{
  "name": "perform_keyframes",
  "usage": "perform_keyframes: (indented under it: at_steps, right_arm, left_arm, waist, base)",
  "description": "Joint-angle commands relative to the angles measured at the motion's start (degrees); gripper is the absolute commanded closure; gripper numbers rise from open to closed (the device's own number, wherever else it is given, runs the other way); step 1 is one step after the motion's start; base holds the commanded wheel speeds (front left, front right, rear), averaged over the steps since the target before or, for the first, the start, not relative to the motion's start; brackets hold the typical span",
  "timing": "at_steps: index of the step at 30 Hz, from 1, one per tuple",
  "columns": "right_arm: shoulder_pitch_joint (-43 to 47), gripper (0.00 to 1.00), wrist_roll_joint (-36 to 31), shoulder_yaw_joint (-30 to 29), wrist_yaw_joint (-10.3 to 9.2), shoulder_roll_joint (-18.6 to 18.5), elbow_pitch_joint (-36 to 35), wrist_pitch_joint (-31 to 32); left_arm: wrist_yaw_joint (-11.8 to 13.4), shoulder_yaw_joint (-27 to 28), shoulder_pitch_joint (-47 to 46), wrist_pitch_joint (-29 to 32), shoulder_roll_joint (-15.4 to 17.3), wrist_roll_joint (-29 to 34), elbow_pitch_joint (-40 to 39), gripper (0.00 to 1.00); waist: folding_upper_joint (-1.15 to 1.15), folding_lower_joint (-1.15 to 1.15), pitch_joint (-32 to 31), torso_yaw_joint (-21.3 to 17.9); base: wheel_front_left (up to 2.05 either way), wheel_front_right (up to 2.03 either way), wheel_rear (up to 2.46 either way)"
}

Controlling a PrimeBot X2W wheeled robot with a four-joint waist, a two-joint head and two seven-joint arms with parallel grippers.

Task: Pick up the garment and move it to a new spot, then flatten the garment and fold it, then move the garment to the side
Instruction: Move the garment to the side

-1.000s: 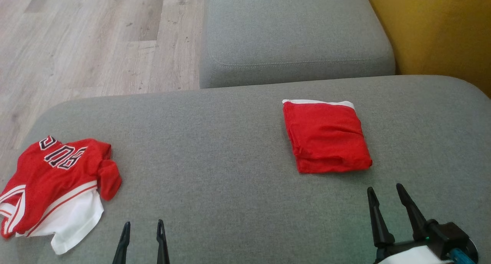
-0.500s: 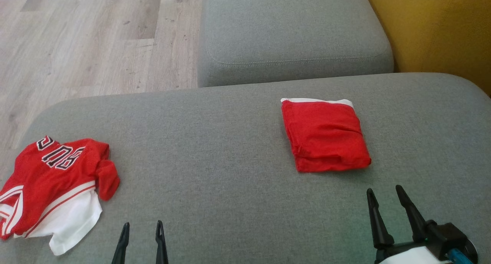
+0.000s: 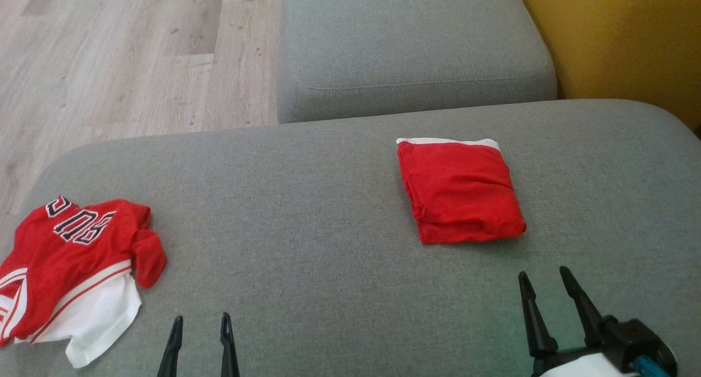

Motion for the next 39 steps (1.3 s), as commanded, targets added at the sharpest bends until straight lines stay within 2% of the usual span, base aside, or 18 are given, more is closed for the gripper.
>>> perform_keyframes:
  at_steps: [1,10,17,20,25,29,33,37,38,39]
  right_arm:
    - [-2.81,0.0,-0.53,1.35,-0.05,-0.66,-1.43,-0.63]
    - [-4.96,0.0,0.03,2.13,-0.05,-1.23,2.02,-0.63]
    - [-14.23,0.0,-0.33,-1.99,-0.05,-2.04,6.24,-0.63]
    - [-20.03,0.0,0.98,-4.66,-0.05,-2.6,11.51,-0.63]
    - [-30.37,0.0,4.15,-6.08,-0.05,-5.8,21.73,5.85]
    - [-36.3,0.0,7.14,-5.02,-0.05,-8.9,27.54,10.55]
    - [-40.33,0.0,11.86,-0.05,-0.05,-10.89,31.0,14.47]
    - [-42.59,0.0,19.29,6.3,-0.05,-12.44,33.02,21.18]
    - [-42.84,0.21,21.12,7.59,-0.05,-12.88,33.4,22.86]
    - [-43.04,0.67,22.8,8.88,-0.05,-13.35,33.61,24.44]
  left_arm:
    - [0.28,1.8,-3.18,-0.29,-0.19,0.09,-2.01,0.0]
    - [-0.08,1.71,-4.44,-0.29,-0.19,0.4,-2.15,0.0]
    - [-0.95,1.0,-8.06,-0.29,-0.19,1.07,-3.94,0.0]
    - [-1.3,0.4,-10.29,-0.29,-0.19,1.38,-4.53,0.0]
    - [-1.61,-0.74,-13.06,-0.29,-0.19,1.66,-4.43,0.0]
    - [-1.64,-1.6,-14.68,-0.29,-0.19,1.76,-4.08,0.0]
    - [-1.48,-2.17,-15.79,-0.29,-0.19,1.71,-3.86,0.0]
    - [-1.5,-2.83,-16.87,-0.29,-0.19,1.83,-3.45,0.0]
    - [-1.46,-2.96,-17.14,-0.29,-0.19,1.83,-3.37,0.0]
    - [-1.4,-3.09,-17.39,-0.29,-0.19,1.81,-3.31,0.0]
  waist:
    - [0.0,0.0,0.12,-0.01]
    - [0.0,0.0,2.86,0.06]
    - [0.0,0.0,10.3,0.58]
    - [0.0,0.0,13.22,1.03]
    - [0.0,0.0,16.07,1.98]
    - [0.0,0.0,17.59,2.81]
    - [0.0,0.0,19.08,3.51]
    - [0.0,0.0,20.52,4.18]
    - [0.0,0.0,20.76,4.31]
    - [0.0,0.0,21.04,4.44]
  base:
    - [0.0,0.0,0.0]
    - [0.0,0.0,0.0]
    - [0.0,0.0,0.0]
    - [0.0,0.0,0.0]
    - [0.0,0.0,0.0]
    - [0.0,0.0,0.0]
    - [0.0,0.0,0.0]
    - [0.0,0.0,0.0]
    - [0.0,0.0,0.0]
    - [0.0,0.0,0.0]
